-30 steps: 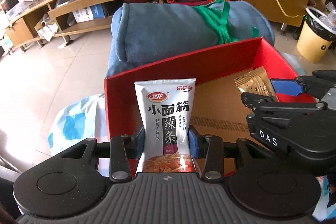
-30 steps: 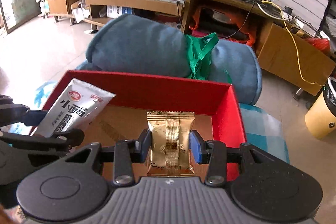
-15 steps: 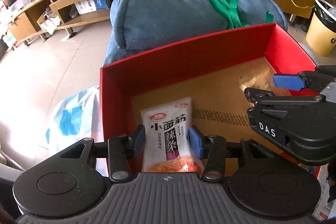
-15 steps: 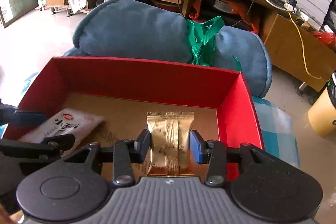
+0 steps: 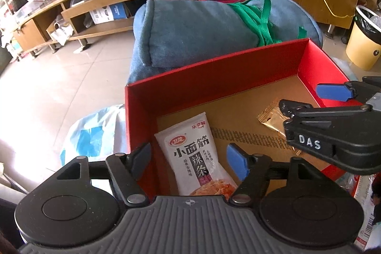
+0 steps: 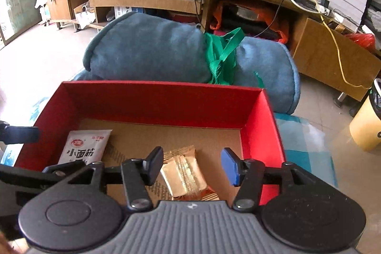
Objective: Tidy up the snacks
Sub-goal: 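Open both grippers to drop the biscuit and gluten-strip bag into the red box, then grasp the round wrapped cake with the left gripper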
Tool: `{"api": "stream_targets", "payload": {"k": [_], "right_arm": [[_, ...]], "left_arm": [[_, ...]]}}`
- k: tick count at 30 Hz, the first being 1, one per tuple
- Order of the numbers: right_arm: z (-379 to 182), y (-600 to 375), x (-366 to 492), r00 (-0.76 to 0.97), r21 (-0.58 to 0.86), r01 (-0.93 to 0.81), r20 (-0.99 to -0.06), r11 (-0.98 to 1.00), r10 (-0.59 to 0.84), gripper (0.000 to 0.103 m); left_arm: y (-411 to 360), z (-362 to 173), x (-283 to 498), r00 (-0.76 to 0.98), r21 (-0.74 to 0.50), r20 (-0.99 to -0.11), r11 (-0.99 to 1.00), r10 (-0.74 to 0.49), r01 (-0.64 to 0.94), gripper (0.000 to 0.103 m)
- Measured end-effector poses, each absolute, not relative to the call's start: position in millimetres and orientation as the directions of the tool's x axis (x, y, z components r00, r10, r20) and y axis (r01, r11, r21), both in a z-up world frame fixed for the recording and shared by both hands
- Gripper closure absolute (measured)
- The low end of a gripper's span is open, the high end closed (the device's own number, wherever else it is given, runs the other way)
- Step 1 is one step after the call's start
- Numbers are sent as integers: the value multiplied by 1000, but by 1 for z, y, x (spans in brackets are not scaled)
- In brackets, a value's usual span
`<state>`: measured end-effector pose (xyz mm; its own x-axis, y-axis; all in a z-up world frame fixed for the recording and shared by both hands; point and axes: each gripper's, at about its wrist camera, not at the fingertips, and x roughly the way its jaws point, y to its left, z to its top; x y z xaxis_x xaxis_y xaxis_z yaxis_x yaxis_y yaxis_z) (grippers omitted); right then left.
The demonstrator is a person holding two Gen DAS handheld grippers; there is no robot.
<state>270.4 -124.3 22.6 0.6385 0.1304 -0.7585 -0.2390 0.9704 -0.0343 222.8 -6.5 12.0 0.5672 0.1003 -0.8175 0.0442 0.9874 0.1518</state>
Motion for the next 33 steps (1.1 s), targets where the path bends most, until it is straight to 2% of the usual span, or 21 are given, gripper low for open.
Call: {"api": "stream_targets", "payload": {"k": [16,33], "right_arm": [[58,-127,230,673,-39,-257,-724,966,150,48],[57,-122,175,615,-22,-326,-764,945,194,46]], "left_arm": [[10,33,185,580,113,-812,993,67,43,20],[34,5,126,456,47,-890,999,29,27,17]]}}
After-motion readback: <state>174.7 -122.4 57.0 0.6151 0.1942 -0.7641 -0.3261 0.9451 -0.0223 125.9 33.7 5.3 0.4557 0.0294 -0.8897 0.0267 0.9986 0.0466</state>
